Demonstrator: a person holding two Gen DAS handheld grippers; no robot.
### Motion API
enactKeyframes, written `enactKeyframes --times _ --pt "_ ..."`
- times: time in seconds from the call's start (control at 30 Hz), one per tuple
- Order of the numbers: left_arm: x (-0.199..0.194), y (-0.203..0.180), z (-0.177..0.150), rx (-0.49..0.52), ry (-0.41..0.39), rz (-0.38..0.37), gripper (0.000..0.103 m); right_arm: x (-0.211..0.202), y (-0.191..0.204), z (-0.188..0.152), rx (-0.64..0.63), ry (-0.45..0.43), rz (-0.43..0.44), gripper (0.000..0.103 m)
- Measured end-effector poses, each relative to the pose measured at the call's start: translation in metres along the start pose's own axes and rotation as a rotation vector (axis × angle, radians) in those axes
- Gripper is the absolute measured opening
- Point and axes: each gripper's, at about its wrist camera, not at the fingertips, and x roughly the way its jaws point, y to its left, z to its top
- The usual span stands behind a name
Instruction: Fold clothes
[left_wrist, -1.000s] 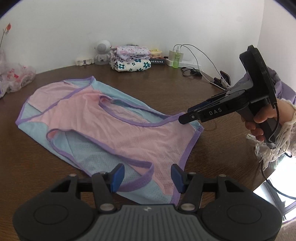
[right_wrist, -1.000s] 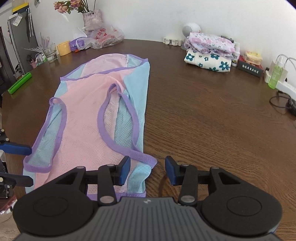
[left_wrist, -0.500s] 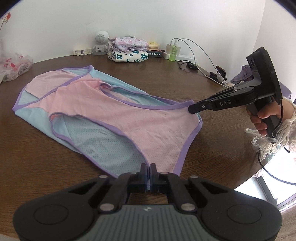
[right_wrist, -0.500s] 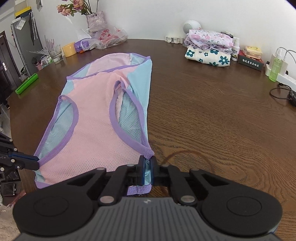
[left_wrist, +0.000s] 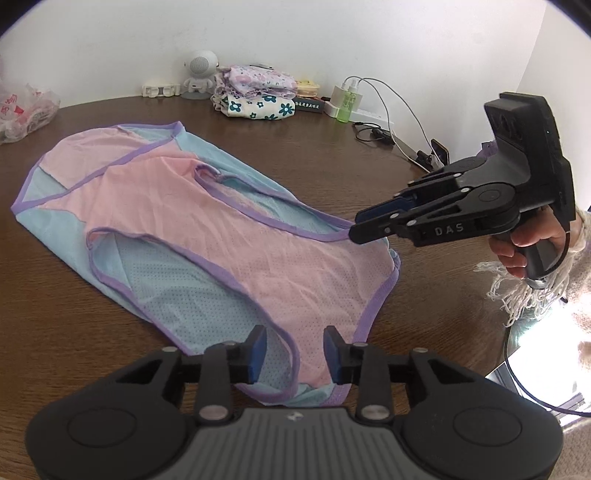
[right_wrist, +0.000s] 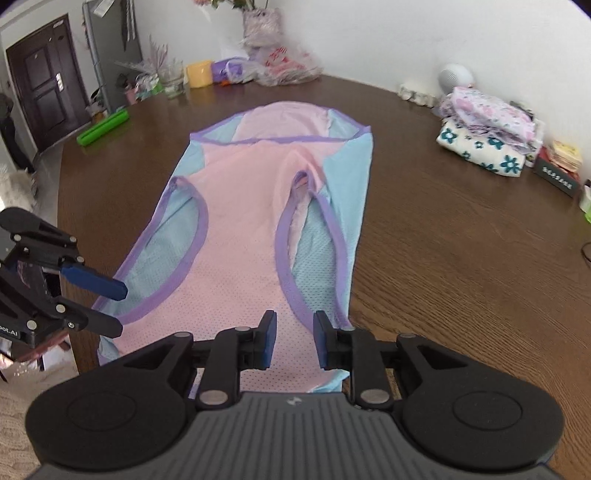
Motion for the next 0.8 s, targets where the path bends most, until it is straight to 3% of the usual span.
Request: enactKeyframes --times 0.17,0.3,0.57,0.6,0.67,0.8 --pt "0.011 0.002 0.01 -0.034 0.05 -0.01 0.032 0.022 -0.013 0.012 -0.047 0.099 0.038 0.033" --pt "0.016 0.003 0.013 -0.042 0.062 -0.003 0.03 0.033 -0.021 0.021 -0.08 0.179 0.123 0.033" --pt "0.024 0.005 0.019 -0.059 0.085 0.011 0.021 0.042 -0.021 0.031 -0.183 0.276 0.149 0.021" --pt "0.026 0.005 0.02 -0.061 0.087 0.012 0.014 0.043 -0.021 0.032 -0.193 0.285 0.154 0.013" --pt "0.027 0.005 0.021 -0.063 0.088 0.016 0.002 0.043 -0.019 0.032 -0.221 0.298 0.154 0.01" --pt "0.022 0.0 0.02 -0.047 0.053 0.025 0.0 0.034 -0.013 0.03 -0.271 0.281 0.158 0.004"
